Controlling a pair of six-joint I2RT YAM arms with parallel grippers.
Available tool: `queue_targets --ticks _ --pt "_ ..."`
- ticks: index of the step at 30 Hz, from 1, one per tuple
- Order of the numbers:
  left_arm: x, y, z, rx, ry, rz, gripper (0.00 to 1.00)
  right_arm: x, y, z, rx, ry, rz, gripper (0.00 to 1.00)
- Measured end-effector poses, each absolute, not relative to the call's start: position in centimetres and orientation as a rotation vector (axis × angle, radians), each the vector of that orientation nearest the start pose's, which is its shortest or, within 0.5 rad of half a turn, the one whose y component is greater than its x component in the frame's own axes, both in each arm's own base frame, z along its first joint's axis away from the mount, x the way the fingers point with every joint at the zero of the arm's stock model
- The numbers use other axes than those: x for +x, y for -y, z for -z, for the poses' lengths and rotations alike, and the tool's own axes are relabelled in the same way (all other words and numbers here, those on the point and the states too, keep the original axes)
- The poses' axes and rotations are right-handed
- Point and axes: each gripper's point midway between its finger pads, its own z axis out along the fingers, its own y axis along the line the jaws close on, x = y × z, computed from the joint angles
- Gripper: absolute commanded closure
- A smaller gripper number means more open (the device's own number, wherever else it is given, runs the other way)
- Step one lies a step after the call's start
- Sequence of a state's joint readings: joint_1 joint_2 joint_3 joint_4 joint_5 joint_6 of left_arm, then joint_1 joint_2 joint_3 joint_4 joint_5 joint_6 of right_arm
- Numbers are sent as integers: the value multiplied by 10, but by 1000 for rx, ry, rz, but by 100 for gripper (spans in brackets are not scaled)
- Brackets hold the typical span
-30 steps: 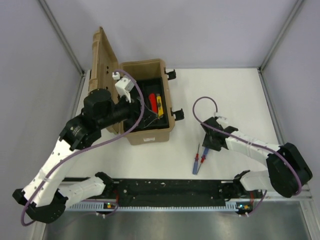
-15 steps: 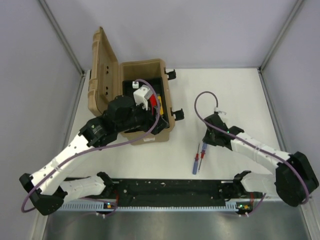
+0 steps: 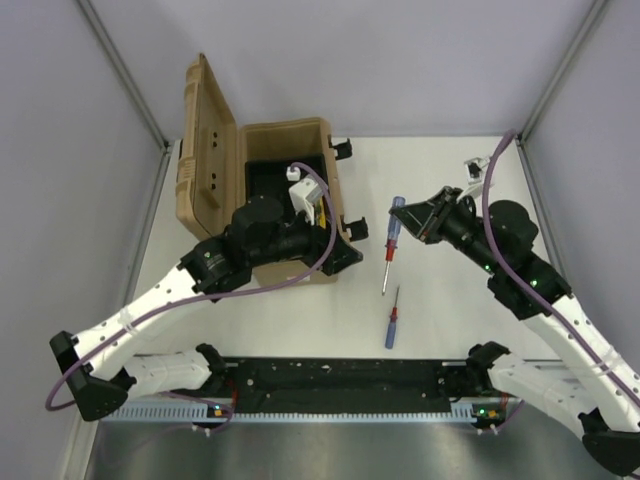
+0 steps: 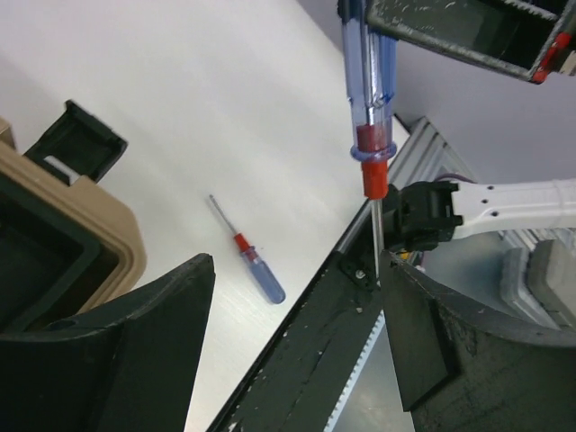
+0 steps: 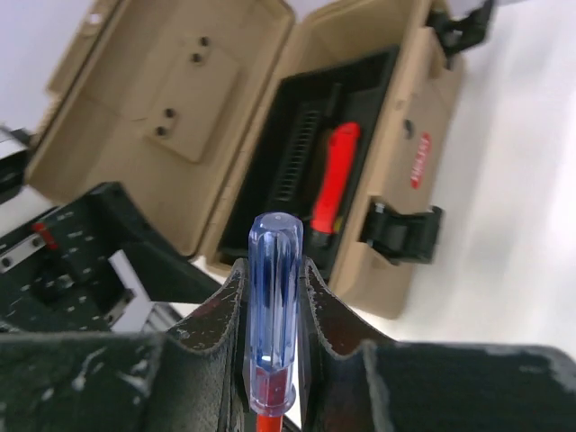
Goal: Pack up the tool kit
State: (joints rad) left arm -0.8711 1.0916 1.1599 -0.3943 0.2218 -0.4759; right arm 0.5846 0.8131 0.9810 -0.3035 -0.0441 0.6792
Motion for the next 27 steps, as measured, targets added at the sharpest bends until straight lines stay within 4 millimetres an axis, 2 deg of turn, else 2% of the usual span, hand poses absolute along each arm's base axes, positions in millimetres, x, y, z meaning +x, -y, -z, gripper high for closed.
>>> queue_targets --ticks 2,5,9,18,24,25,26,27 --pt "182 315 -320 566 -1942 1146 22 234 -208 -356 2 -1753 -1034 100" --pt "177 325 -336 564 -1875 1240 23 228 -219 -368 -46 -1714 -1119 100" --pt "173 333 -350 544 -1817 1335 33 221 -231 -381 -73 -1647 -1241 100" --pt "174 342 -354 506 -1813 1405 48 217 -250 -389 -80 -1582 -1425 100" --pt "175 349 -354 509 -1811 1434 74 220 -255 -389 -82 -1570 -1455 100" --pt "174 350 -353 512 -1812 1438 86 220 -256 -388 -79 -1575 -1456 100" --pt "175 350 -352 512 -1815 1437 95 221 -256 -386 -78 -1579 -1454 98" --pt "175 350 -351 514 -1819 1438 100 222 -256 -384 -73 -1586 -1450 87"
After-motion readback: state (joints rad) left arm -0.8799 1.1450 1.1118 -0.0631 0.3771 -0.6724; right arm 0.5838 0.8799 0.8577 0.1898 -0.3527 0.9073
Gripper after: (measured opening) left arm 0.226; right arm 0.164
